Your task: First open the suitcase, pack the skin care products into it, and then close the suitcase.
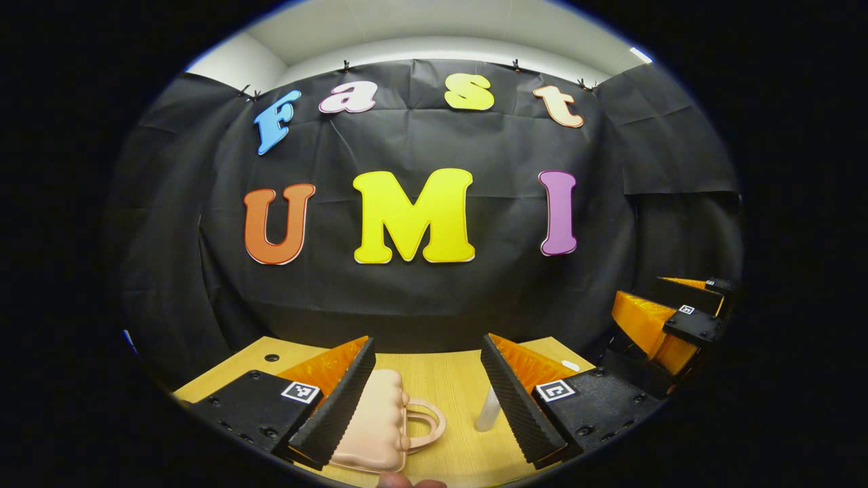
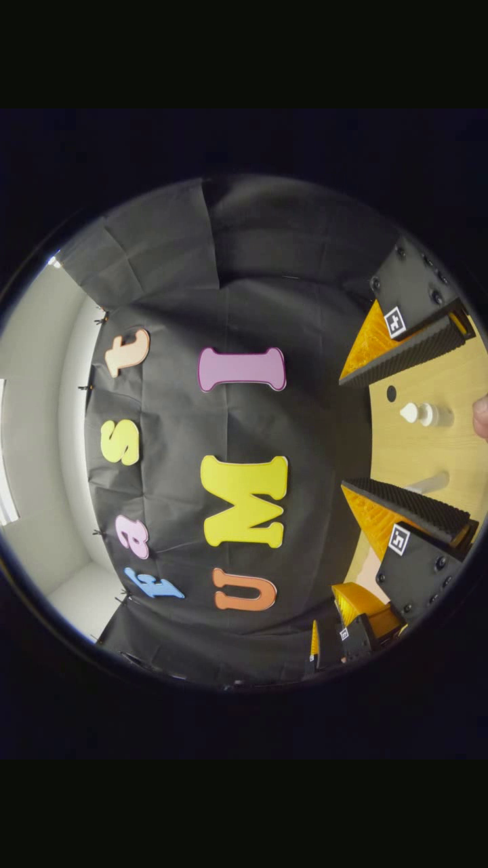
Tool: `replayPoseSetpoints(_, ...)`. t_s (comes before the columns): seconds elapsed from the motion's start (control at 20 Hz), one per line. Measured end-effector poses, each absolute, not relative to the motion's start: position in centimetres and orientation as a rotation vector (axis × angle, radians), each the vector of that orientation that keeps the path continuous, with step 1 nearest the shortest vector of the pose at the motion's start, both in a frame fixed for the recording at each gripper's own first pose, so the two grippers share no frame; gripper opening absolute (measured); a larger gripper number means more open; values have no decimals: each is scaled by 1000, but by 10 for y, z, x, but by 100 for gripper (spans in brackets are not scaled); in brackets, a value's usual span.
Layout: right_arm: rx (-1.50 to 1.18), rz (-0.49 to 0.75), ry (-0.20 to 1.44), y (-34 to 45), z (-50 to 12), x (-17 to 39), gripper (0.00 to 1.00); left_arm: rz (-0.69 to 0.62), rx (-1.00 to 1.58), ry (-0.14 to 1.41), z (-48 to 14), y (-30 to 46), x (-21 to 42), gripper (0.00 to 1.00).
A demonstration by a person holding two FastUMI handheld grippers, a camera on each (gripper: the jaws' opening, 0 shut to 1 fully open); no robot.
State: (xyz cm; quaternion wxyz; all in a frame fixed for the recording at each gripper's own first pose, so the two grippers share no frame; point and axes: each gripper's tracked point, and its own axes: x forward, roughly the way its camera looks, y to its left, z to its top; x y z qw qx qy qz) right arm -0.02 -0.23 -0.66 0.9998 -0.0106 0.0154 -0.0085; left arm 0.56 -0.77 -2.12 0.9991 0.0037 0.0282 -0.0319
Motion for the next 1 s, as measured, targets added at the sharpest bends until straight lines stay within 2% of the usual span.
replayPoseSetpoints(0.2, -35, -16, 42, -11, -10, 1, 77, -79, 30, 68, -32, -13, 6, 99)
replayPoseSetpoints(0.35, -57, -27, 82, -24, -22, 3, 80, -110, 92, 114, -52, -19, 9, 99)
replayPoseSetpoints(0.6, -76, -62, 130, -51, -38, 2, 80, -137, 403, 219, -102, -14, 16, 99)
replayPoseSetpoints(0.75, -97, -112, 166, -77, -48, 0, 77, -216, 599, 270, -146, -24, 19, 99)
replayPoseSetpoints(1.0, -136, -158, 168, -104, -46, -8, 79, -319, 837, 437, -233, -29, 35, 98)
